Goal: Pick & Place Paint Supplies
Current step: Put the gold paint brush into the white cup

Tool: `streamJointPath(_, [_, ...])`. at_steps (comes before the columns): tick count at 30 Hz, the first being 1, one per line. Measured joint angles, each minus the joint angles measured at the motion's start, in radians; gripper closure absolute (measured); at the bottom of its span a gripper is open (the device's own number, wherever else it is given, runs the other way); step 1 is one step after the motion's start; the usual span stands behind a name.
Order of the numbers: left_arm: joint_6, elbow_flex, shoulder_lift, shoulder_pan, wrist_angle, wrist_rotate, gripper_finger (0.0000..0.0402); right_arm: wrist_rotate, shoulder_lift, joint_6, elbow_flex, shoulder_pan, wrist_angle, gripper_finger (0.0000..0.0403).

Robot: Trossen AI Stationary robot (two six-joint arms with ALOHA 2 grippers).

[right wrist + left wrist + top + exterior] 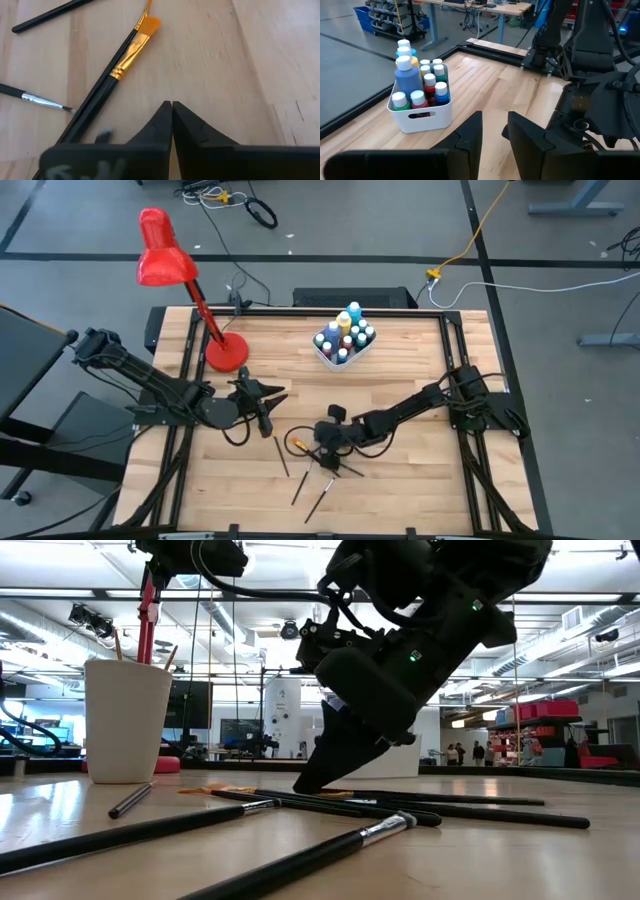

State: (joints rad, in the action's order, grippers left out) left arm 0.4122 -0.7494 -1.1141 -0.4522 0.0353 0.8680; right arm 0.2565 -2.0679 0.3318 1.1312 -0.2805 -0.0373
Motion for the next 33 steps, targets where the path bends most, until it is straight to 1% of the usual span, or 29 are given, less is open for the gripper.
streamJointPath(4, [0.0,0.0,0.0,0.0,0.0,0.001,0.0299,-0.003,0.009,-0.018,-0.003,0.0,-0.005,0.039])
streamJointPath(6, [0.0,0.0,0.0,0.0,0.0,0.002,0.0299,-0.016,0.03,-0.028,-0.007,0.0,0.01,0.0397])
streamJointPath(9, [0.004,0.0,0.0,0.0,-0.001,0.002,0.0299,-0.038,0.087,-0.062,-0.014,0.0,0.051,0.0399])
streamJointPath(12, [0.021,0.0,0.0,0.0,-0.001,0.002,0.0299,-0.039,0.186,-0.088,-0.009,-0.001,0.058,0.04])
streamJointPath(16, [0.023,0.0,0.0,0.0,-0.002,0.002,0.0299,0.035,0.327,-0.157,-0.01,-0.013,0.111,0.0401])
streamJointPath(19, [0.023,0.0,0.0,0.0,-0.003,0.002,0.0299,0.115,0.454,-0.248,-0.008,-0.044,0.096,0.0402])
streamJointPath(22, [0.023,0.0,0.0,0.0,-0.005,-0.001,0.0299,0.211,0.551,-0.346,-0.007,-0.089,0.064,0.0402])
streamJointPath(24, [0.022,0.0,0.0,0.0,-0.005,-0.007,0.0299,0.257,0.592,-0.425,-0.028,-0.118,-0.022,0.0402])
streamJointPath(25, [0.022,0.0,0.0,0.0,-0.006,-0.01,0.0299,0.256,0.611,-0.468,-0.049,-0.128,-0.088,0.0402])
streamJointPath(27, [0.012,0.0,-0.01,0.0,-0.028,-0.011,0.0299,0.221,0.638,-0.52,-0.106,-0.142,-0.208,0.0402])
streamJointPath(28, [-0.007,0.0,-0.027,0.0,-0.063,-0.009,0.0299,0.199,0.644,-0.533,-0.139,-0.144,-0.275,0.0402])
streamJointPath(30, [-0.068,0.004,-0.051,0.0,-0.117,-0.02,0.0299,0.191,0.648,-0.56,-0.215,-0.143,-0.4,0.0402])
streamJointPath(33, [-0.21,-0.002,-0.13,0.003,-0.319,-0.09,0.0299,0.204,0.648,-0.603,-0.315,-0.119,-0.617,0.0403])
